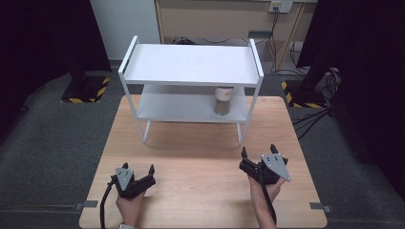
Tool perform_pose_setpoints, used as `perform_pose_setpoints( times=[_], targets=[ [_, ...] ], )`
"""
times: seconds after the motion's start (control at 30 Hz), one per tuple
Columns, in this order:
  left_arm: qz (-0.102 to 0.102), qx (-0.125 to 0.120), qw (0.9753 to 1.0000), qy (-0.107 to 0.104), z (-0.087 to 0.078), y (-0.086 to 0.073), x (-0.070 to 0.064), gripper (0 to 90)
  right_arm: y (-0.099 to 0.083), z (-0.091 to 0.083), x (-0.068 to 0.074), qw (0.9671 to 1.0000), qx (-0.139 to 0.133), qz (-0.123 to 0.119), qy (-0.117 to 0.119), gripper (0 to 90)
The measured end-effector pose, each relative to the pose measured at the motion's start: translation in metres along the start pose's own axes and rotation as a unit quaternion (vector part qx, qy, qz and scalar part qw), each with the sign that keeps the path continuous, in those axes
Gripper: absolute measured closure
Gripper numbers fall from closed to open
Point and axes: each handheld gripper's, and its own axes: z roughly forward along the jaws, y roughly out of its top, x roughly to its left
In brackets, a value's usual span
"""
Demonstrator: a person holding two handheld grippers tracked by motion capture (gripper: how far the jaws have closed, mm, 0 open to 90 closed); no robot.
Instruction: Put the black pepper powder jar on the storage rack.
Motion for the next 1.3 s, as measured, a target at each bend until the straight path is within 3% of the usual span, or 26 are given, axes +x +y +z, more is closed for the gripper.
perform_pose_setpoints(
  times=[0.2, 0.27, 0.3, 0.57, 1.0, 1.3],
  targets=[
    [0.001, 0.002, 1.0, 0.001, 0.0, 0.0, 0.0, 0.4, -0.015, -0.007, -0.017, 0.9999, 0.012, -0.001, -0.005, 0.6],
    [0.001, 0.002, 1.0, 0.001, 0.0, 0.0, -0.001, 0.4, -0.02, -0.008, -0.02, 0.9998, 0.012, -0.009, -0.011, 0.4],
    [0.001, 0.003, 1.0, 0.001, 0.0, 0.001, -0.001, 0.4, -0.03, -0.01, -0.022, 0.9994, 0.006, -0.025, -0.024, 0.4],
    [0.002, 0.004, 1.0, 0.002, 0.0, 0.001, -0.001, 0.4, -0.062, -0.016, -0.041, 0.9992, -0.003, -0.015, -0.036, 0.4],
    [0.002, 0.006, 1.0, 0.002, 0.0, 0.001, -0.001, 0.4, -0.094, -0.02, -0.049, 0.9988, -0.015, -0.012, -0.044, 0.4],
    [0.002, 0.007, 1.0, 0.001, 0.001, 0.002, -0.001, 0.4, -0.099, -0.021, -0.048, 0.9982, -0.013, -0.001, -0.059, 0.4]
  ],
)
